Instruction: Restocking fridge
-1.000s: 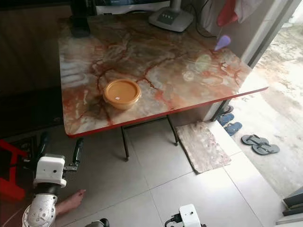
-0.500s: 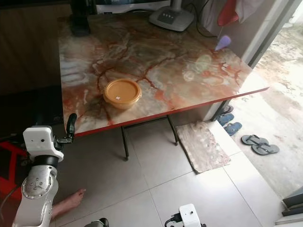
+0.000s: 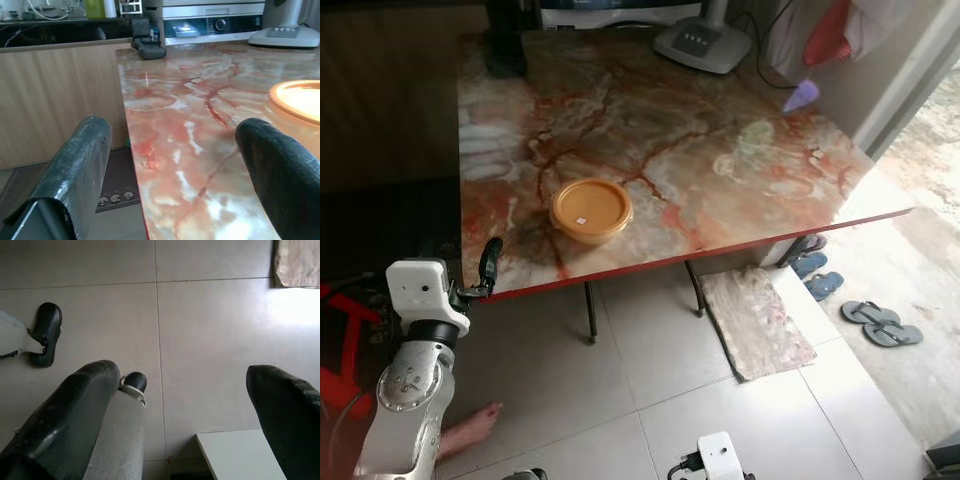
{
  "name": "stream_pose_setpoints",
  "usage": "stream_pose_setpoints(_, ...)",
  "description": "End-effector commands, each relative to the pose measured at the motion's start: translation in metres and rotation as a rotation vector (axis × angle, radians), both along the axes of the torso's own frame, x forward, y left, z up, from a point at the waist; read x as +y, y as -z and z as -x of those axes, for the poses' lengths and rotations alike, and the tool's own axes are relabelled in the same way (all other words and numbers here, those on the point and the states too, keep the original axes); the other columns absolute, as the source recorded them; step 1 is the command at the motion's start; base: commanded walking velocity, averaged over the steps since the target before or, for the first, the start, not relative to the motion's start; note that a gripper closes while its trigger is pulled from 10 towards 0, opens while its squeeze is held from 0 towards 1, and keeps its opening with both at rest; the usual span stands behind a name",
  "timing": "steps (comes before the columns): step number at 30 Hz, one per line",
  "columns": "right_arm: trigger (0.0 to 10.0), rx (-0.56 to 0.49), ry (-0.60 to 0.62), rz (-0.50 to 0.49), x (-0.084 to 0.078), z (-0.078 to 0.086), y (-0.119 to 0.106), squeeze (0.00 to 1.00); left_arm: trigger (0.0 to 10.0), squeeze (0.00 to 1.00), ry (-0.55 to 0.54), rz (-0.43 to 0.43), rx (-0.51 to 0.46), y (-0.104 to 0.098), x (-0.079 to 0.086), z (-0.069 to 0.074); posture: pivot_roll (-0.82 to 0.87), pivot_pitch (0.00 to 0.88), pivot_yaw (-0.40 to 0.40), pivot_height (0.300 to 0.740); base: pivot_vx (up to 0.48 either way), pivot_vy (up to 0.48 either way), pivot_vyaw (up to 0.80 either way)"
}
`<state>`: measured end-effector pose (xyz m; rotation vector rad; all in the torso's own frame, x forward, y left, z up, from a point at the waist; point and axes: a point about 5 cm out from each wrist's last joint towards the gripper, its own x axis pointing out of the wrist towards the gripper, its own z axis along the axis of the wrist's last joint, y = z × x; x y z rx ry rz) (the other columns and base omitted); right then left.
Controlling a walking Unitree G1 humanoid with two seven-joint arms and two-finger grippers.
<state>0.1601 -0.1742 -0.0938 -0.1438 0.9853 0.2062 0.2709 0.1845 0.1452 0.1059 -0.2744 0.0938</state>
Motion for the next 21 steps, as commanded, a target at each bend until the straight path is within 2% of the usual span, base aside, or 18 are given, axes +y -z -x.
stream_pose_setpoints(1,10.0,0.021,0.005,0.010,-0.005,0.009,0.003,0.00,10.0,0.00,0.038,0.007,-0.017,-0.006,-0.007,-0.001,0.14,0.136,-0.111,0.740,0.311,0.000,0.00)
stream_pose_setpoints(9,10.0,0.022,0.003,0.010,-0.005,0.009,0.003,0.00,10.0,0.00,0.080,-0.033,-0.027,-0.011,-0.013,-0.003,0.14,0.135,-0.111,0.740,0.321,0.000,0.00)
stream_pose_setpoints(18,10.0,0.024,-0.001,0.010,-0.004,0.009,0.003,0.00,10.0,0.00,0.116,-0.018,-0.012,-0.012,-0.019,-0.004,0.14,0.137,-0.112,0.740,0.318,0.000,0.00)
stream_pose_setpoints(21,10.0,0.025,-0.003,0.010,-0.004,0.009,0.003,0.00,10.0,0.00,0.134,-0.010,-0.013,-0.012,-0.022,-0.004,0.14,0.137,-0.112,0.740,0.000,0.000,0.00)
